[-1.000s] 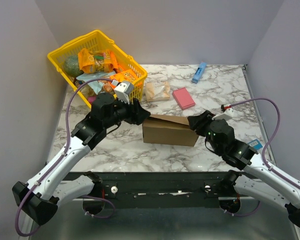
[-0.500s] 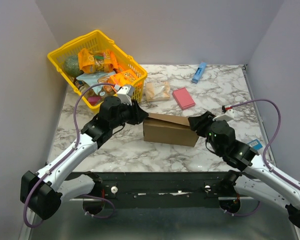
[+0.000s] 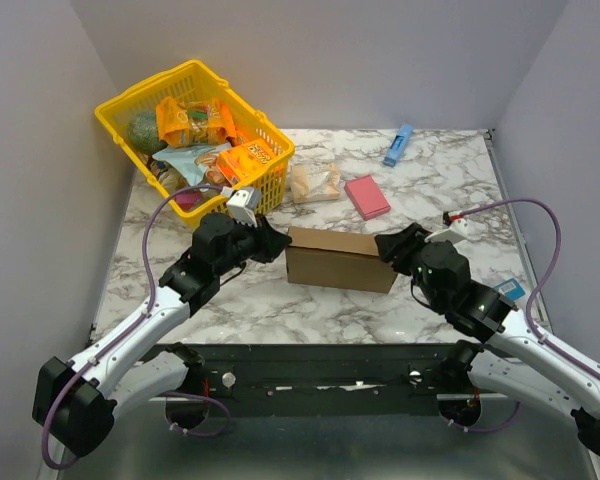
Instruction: Fold the paper box
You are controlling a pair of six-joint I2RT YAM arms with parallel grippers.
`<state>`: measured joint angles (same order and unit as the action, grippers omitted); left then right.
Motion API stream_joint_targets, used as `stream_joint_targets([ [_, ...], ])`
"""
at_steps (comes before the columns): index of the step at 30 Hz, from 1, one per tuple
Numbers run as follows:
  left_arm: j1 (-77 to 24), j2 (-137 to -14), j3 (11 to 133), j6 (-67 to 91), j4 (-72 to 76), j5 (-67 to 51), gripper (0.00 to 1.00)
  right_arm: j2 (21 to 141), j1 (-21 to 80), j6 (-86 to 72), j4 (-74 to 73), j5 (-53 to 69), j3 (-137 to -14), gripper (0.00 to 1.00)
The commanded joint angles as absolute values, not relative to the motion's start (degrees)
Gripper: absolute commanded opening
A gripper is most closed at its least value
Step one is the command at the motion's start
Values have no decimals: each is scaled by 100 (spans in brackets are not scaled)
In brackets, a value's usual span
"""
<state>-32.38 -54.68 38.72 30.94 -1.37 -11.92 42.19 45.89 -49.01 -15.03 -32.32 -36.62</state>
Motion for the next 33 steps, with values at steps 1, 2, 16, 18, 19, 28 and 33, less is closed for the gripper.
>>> stream_joint_targets([
  [1,-3226,-5590,3375,2690,-1458,-712,23,4307,4605,-4650,-2821,-3419,-3419,64],
  [2,-3226,-5616,3366,2646,-1468,-695,23,4298,4597,-4536,-2847,-3402,-3489,66],
  [16,-3604,-5968,3551,2505,-2145,351,18,4482,4597,-3639,-3497,-2988,-4840,84],
  [18,-3621,-5976,3542,2505,-2145,378,17,4404,4588,-3490,-3796,-3145,-5026,88],
  [19,-3621,-5985,3551,2505,-2145,369,17,4360,4536,-3420,-3884,-3173,-5097,89],
  [28,-3647,-5994,3542,2505,-2118,352,17,4438,3806,-3173,-3947,-1811,-4887,76],
  [33,-3656,-5941,3525,2522,-2109,352,17,4403,3727,-3296,-3797,-1618,-4676,62],
])
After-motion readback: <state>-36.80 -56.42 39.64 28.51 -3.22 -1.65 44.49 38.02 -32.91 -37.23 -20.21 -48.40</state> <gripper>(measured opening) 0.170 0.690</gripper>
